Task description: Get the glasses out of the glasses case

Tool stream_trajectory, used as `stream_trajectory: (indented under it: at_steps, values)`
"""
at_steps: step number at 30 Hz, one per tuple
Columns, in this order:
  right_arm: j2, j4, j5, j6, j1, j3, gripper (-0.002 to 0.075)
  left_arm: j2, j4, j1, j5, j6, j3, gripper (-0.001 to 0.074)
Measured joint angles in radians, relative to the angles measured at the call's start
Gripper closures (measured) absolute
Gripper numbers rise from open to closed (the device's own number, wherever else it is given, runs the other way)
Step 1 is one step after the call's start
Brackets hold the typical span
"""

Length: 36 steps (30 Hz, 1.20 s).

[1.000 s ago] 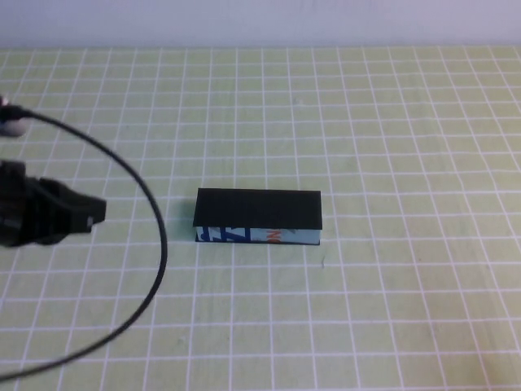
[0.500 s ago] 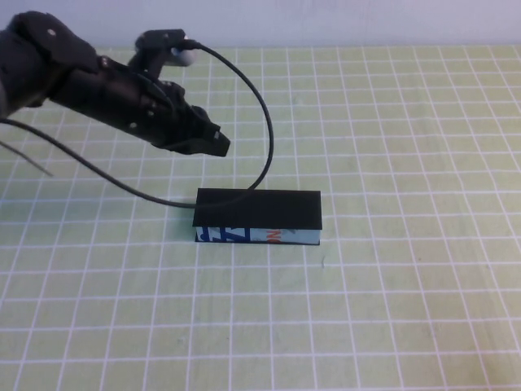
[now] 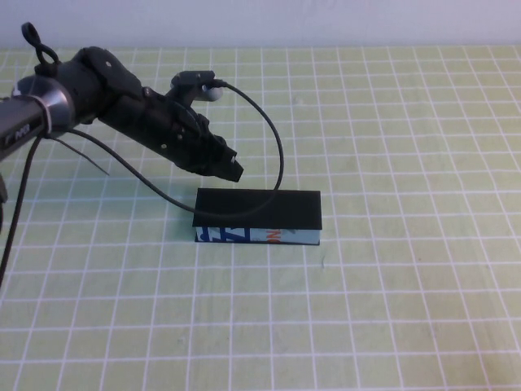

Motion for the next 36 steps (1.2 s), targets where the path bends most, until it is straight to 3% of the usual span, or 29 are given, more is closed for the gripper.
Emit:
stream_trajectory:
  at_steps: [11,18,23,29,36]
  values:
    - [0.0,0.03,-0.036,0.0,0.0,0.0,0.0743,0.054,0.043,0.0,-0.021,0.0,0.0,0.0739]
    - [0.0,0.403,-0.249,0.0,0.0,0.0,0.0743,0.061,0.053,-0.001,-0.021,0.0,0.0,0.0739]
    - [0.0,0.558,-0.341,0.002,0.0,0.0,0.0743,0.061,0.059,-0.001,-0.021,0.0,0.0,0.0739]
    - [0.069,0.64,-0.094,0.002,0.0,-0.094,0.0743,0.061,0.061,-0.001,-0.019,0.0,0.0,0.0739]
    - [0.487,0.595,0.3,-0.151,0.0,-0.4,0.0743,0.061,0.063,-0.001,-0.007,0.0,0.0,0.0739]
